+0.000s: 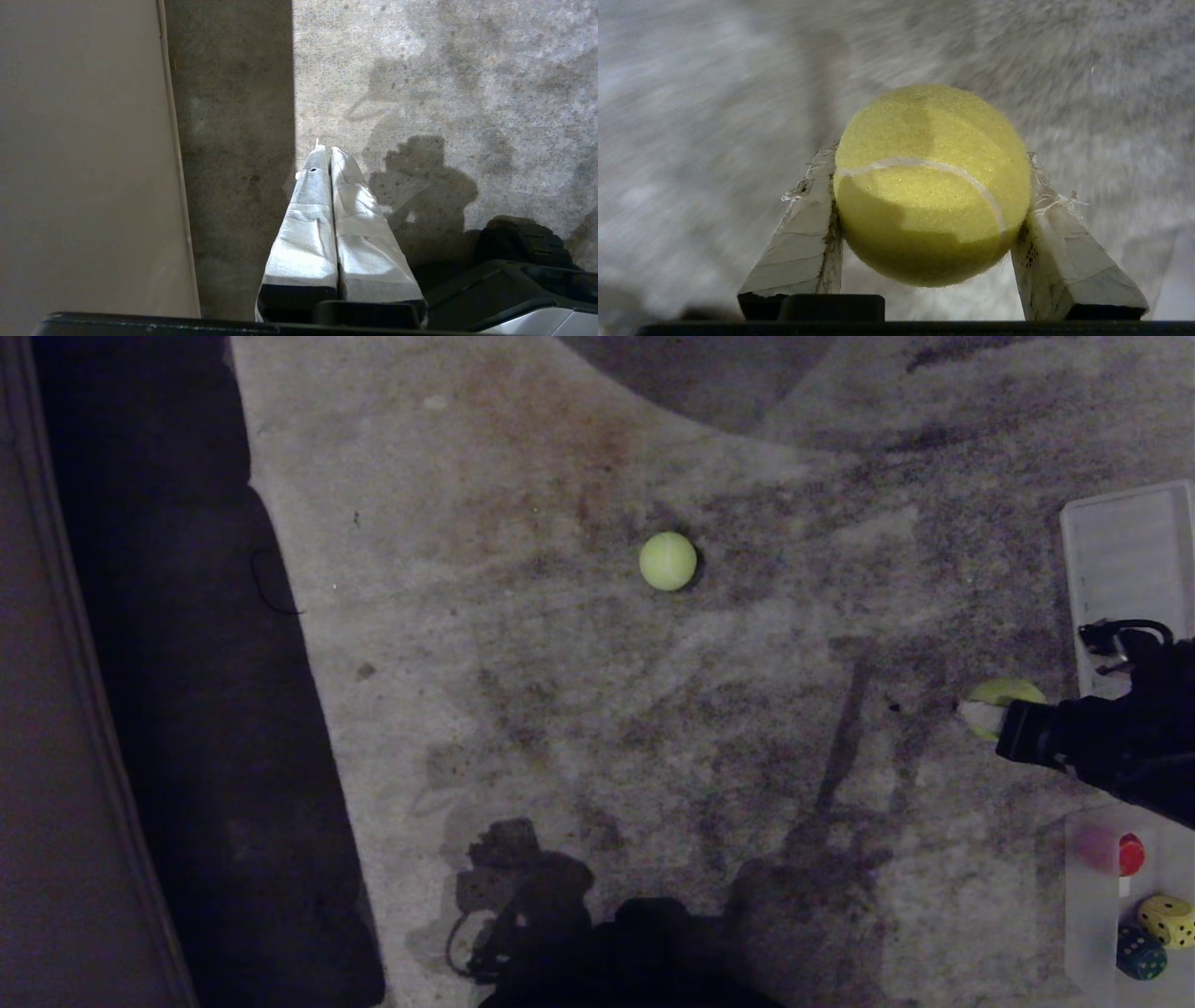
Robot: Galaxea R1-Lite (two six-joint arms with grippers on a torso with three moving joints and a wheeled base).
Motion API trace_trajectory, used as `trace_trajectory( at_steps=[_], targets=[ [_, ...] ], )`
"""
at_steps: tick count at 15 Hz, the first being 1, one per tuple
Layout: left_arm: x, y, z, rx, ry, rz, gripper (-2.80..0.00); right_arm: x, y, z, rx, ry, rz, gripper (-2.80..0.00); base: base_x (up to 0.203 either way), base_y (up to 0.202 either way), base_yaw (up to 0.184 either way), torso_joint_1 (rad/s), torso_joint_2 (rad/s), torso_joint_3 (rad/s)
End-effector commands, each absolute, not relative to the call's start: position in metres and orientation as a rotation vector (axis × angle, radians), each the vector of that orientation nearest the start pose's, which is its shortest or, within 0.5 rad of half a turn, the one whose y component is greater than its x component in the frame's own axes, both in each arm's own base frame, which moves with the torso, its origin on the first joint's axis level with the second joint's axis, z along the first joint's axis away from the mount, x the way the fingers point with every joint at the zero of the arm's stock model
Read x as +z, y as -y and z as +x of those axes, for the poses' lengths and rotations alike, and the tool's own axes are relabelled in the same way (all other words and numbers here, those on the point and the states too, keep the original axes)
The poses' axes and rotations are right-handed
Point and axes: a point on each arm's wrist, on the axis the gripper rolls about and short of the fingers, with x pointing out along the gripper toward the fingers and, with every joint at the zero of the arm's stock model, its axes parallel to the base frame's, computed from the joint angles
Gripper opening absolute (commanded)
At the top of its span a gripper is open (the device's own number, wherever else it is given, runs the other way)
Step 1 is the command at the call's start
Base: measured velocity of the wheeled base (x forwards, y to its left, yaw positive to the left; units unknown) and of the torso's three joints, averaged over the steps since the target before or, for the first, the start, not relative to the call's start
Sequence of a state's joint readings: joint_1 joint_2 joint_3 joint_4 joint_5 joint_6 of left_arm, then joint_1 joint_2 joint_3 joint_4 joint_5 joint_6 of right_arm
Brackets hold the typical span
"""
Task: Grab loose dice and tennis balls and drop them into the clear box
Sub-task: Put the ball in the box
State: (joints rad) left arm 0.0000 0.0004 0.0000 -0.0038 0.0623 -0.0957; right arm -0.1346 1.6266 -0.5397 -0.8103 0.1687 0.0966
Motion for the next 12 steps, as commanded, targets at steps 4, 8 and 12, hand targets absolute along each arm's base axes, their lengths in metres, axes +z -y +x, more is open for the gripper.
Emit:
trace_trajectory(
  at_steps=[4, 8, 12],
  targets=[
    [0.076, -0.001, -0.023, 0.063, 0.006, -0.096, -2.8, 0.183, 0.012, 0.149, 0.052, -0.161, 0.107, -2.8, 0.0, 0.0, 0.0, 0.0, 0.0, 0.0],
    [0.076, -0.001, -0.023, 0.061, 0.006, -0.095, -2.8, 0.162, 0.003, 0.061, 0.031, -0.199, 0.092, -2.8, 0.0, 0.0, 0.0, 0.0, 0.0, 0.0],
    [0.076, -0.001, -0.023, 0.063, 0.006, -0.097, -2.8, 0.114, -0.001, 0.003, -0.02, -0.262, 0.059, -2.8, 0.0, 0.0, 0.0, 0.0, 0.0, 0.0]
  ],
)
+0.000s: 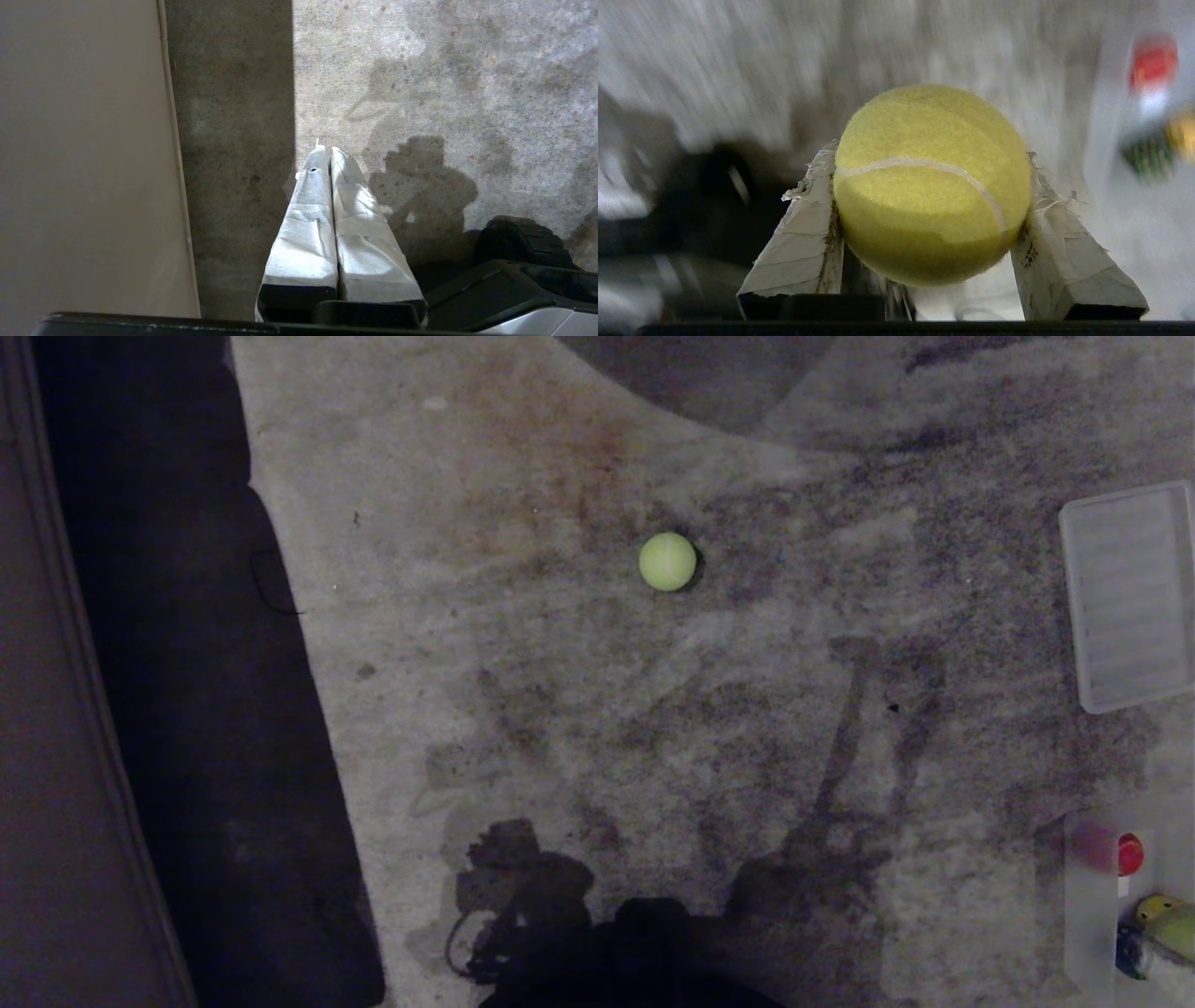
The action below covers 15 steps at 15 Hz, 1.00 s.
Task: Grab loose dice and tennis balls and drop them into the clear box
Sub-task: Put the ball in the box
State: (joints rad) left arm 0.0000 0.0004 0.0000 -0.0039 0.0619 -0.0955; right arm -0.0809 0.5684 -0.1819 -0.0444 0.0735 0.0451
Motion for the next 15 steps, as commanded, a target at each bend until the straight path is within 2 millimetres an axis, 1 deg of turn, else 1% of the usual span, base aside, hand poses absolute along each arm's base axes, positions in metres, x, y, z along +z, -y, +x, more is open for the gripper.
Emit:
trace_trajectory(
  at_steps=[1, 2, 4, 8, 11, 15],
  targets=[
    [0.076, -0.001, -0.023, 0.063, 0.006, -0.097, -2.8, 0.1, -0.001, -0.003, -0.034, -0.295, 0.05, -2.8, 0.0, 0.0, 0.0, 0.0, 0.0, 0.0],
    [0.076, -0.001, -0.023, 0.062, 0.005, -0.096, -2.8, 0.09, -0.001, -0.004, -0.048, -0.32, 0.045, -2.8, 0.0, 0.0, 0.0, 0.0, 0.0, 0.0],
    [0.076, -0.001, -0.023, 0.061, 0.006, -0.097, -2.8, 0.079, 0.0, -0.001, -0.071, -0.295, 0.037, -2.8, 0.0, 0.0, 0.0, 0.0, 0.0, 0.0],
    [0.076, -0.001, -0.023, 0.063, 0.006, -0.097, -2.8, 0.079, 0.0, -0.001, -0.05, -0.277, 0.021, -2.8, 0.0, 0.0, 0.0, 0.0, 0.0, 0.0],
    [0.076, -0.001, -0.023, 0.063, 0.006, -0.097, -2.8, 0.079, 0.0, -0.007, -0.022, -0.204, 0.014, -2.8, 0.0, 0.0, 0.0, 0.0, 0.0, 0.0],
    [0.076, -0.001, -0.023, 0.062, 0.006, -0.097, -2.8, 0.076, 0.0, -0.022, 0.007, -0.006, 0.015, -2.8, 0.0, 0.0, 0.0, 0.0, 0.0, 0.0]
  ],
)
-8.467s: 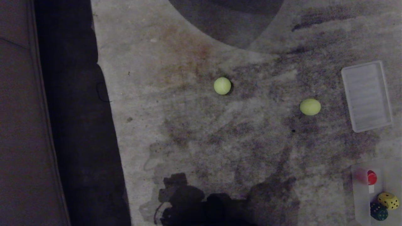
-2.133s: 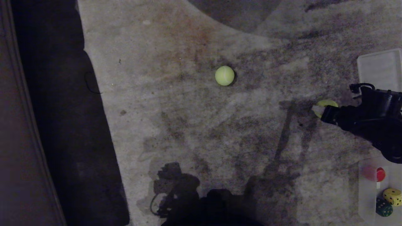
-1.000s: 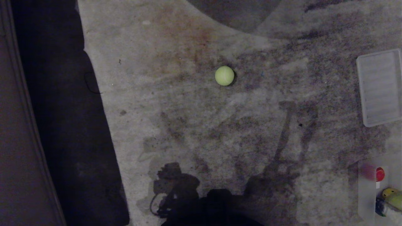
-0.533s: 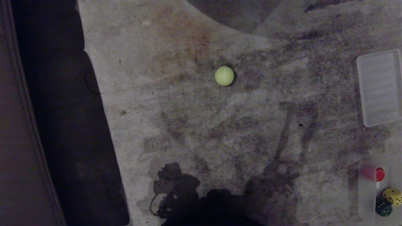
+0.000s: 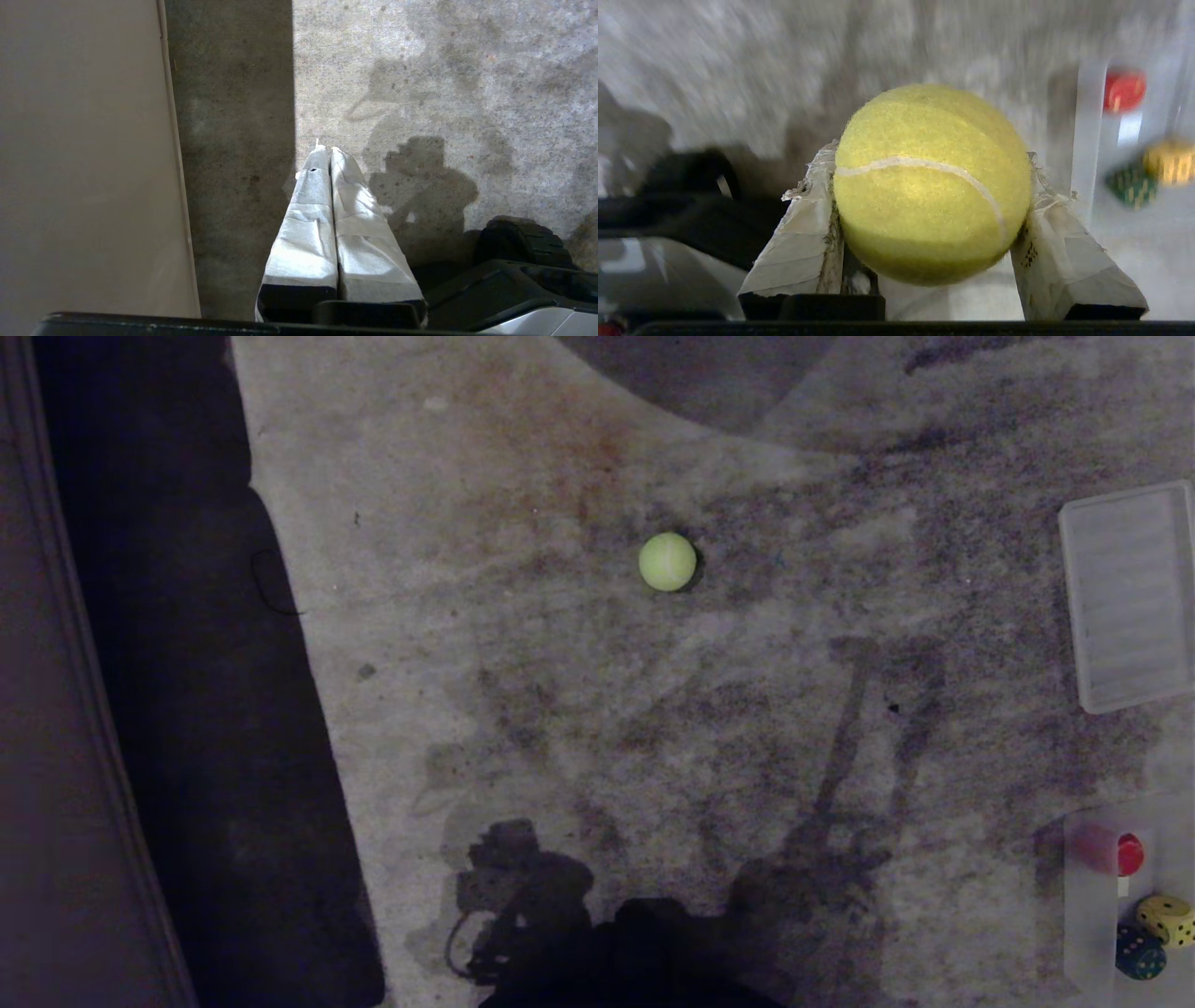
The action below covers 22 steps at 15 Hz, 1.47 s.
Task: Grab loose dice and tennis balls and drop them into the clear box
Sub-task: Put the ball in the box
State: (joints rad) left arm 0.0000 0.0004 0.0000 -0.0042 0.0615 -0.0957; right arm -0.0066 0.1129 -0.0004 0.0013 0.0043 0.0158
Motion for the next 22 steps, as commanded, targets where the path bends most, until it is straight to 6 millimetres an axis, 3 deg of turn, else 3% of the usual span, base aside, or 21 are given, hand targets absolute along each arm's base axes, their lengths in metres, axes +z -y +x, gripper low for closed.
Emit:
trace_trajectory(
  at_steps=[1, 22],
  targets=[
    [0.0755, -0.0014, -0.0227, 0.063, 0.006, -0.095, -2.8, 0.0754, 0.0, -0.0231, 0.008, 0.005, 0.017, -2.8, 0.0, 0.0, 0.0, 0.0, 0.0, 0.0],
    [0.0755, -0.0014, -0.0227, 0.064, 0.006, -0.118, -2.8, 0.0756, 0.0001, -0.0227, 0.008, 0.002, 0.034, -2.8, 0.0, 0.0, 0.0, 0.0, 0.0, 0.0]
  ],
)
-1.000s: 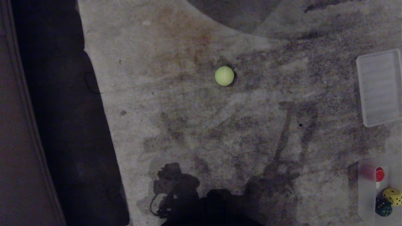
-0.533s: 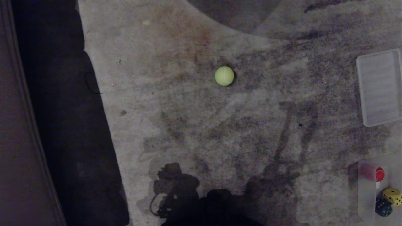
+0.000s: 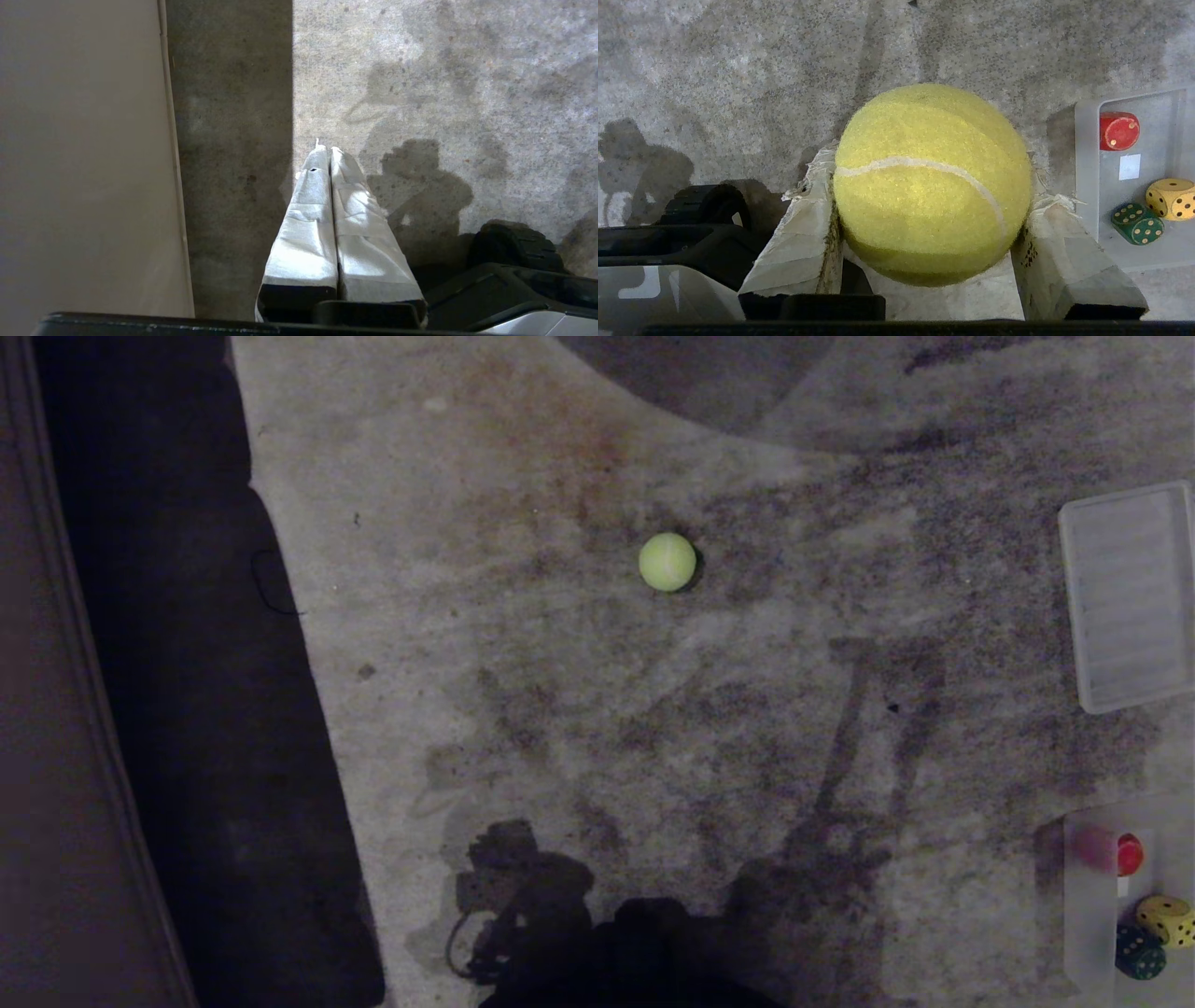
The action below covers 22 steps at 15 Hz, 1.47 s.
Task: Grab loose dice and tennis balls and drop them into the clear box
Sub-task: Put the ball in the box
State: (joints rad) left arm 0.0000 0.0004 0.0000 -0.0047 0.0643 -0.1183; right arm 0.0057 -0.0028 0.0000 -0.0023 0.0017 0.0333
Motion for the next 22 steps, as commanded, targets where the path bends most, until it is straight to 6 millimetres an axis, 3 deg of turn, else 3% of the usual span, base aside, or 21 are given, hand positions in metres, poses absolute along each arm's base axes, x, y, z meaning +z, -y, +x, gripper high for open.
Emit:
trace_trajectory(
  at_steps=[1, 22],
  targets=[
    [0.0756, -0.0014, -0.0226, 0.064, 0.005, -0.118, -2.8, 0.0758, 0.0001, -0.0228, 0.008, 0.003, 0.034, -2.8, 0.0, 0.0, 0.0, 0.0, 0.0, 0.0],
    [0.0759, -0.0015, -0.0226, 0.066, 0.009, -0.116, -2.8, 0.0754, 0.0001, -0.0227, 0.008, 0.001, 0.034, -2.8, 0.0, 0.0, 0.0, 0.002, 0.0, 0.185]
  ],
)
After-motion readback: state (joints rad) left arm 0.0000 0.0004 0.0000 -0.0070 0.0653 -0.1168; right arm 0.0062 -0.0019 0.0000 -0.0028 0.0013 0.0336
